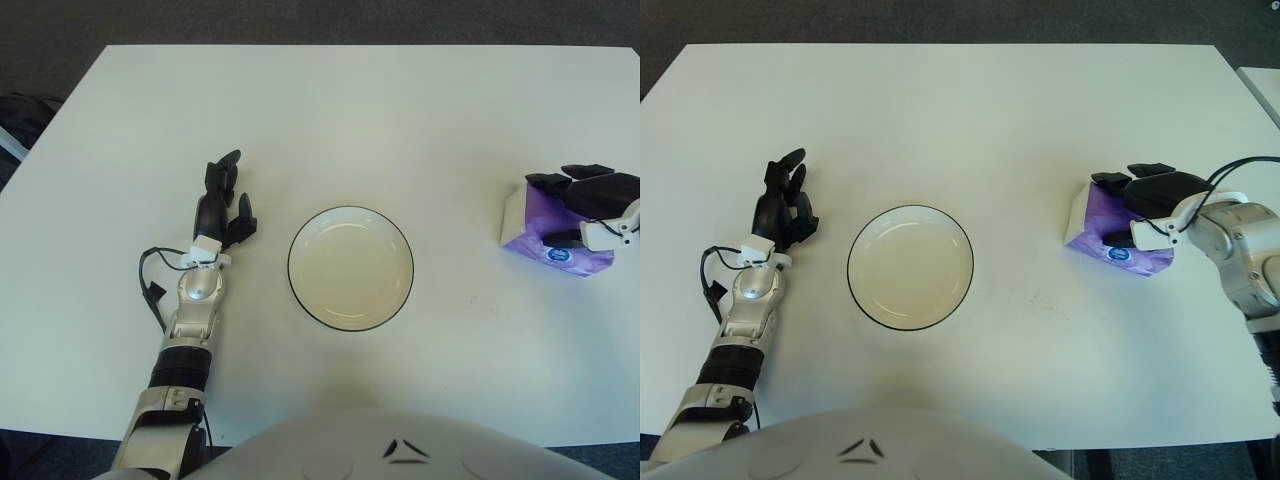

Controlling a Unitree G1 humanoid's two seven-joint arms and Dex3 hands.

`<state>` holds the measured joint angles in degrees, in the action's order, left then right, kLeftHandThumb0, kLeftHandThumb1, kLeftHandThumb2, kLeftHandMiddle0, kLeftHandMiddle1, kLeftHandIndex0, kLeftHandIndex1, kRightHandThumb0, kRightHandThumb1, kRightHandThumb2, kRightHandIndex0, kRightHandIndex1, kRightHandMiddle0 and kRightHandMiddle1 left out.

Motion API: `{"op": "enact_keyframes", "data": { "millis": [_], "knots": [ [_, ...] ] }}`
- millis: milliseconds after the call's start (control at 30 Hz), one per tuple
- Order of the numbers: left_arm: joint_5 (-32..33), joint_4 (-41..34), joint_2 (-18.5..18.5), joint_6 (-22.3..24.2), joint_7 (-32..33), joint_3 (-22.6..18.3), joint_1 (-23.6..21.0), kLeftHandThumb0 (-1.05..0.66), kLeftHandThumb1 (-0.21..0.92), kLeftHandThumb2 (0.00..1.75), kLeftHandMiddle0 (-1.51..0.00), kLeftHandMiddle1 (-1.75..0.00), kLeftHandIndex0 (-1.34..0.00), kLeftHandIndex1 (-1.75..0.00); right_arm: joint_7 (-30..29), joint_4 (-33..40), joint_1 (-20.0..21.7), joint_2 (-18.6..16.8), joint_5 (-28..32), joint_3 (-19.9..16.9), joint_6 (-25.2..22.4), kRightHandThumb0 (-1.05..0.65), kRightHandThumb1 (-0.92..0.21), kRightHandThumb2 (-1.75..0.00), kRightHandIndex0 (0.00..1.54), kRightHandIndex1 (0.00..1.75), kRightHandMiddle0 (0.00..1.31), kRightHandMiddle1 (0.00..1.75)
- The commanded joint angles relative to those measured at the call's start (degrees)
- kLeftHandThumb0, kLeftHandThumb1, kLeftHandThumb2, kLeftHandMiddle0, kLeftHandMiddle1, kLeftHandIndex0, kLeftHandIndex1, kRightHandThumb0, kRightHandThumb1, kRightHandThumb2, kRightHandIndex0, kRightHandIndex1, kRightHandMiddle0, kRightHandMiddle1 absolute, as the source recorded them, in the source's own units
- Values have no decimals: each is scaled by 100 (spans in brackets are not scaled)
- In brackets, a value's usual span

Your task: Put the tissue paper into the plate.

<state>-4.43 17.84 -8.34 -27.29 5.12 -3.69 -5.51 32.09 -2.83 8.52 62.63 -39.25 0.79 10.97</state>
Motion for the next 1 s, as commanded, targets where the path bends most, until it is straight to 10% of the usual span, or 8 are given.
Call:
{"op": "enact_keyframes", "data": {
  "millis": [0, 533, 967],
  "knots": [
    [-20, 581, 166, 99, -20, 62, 629, -70, 92, 91, -35, -5, 0, -82, -17, -272, -21, 3, -157, 217, 19, -105, -92, -55, 0, 0, 0, 0],
    [-83, 559, 124, -14, 49, 52, 665, -67, 92, 93, -33, -4, 0, -81, 48, -526, -48, 49, -92, 363, -175, -105, -92, -55, 0, 0, 0, 0],
    [-17, 542, 68, 6, -32, 40, 646, -68, 92, 93, -35, -5, 0, -81, 15, 129, -950, 76, -42, -36, -778, -105, -92, -39, 0, 0, 0, 0]
  ]
}}
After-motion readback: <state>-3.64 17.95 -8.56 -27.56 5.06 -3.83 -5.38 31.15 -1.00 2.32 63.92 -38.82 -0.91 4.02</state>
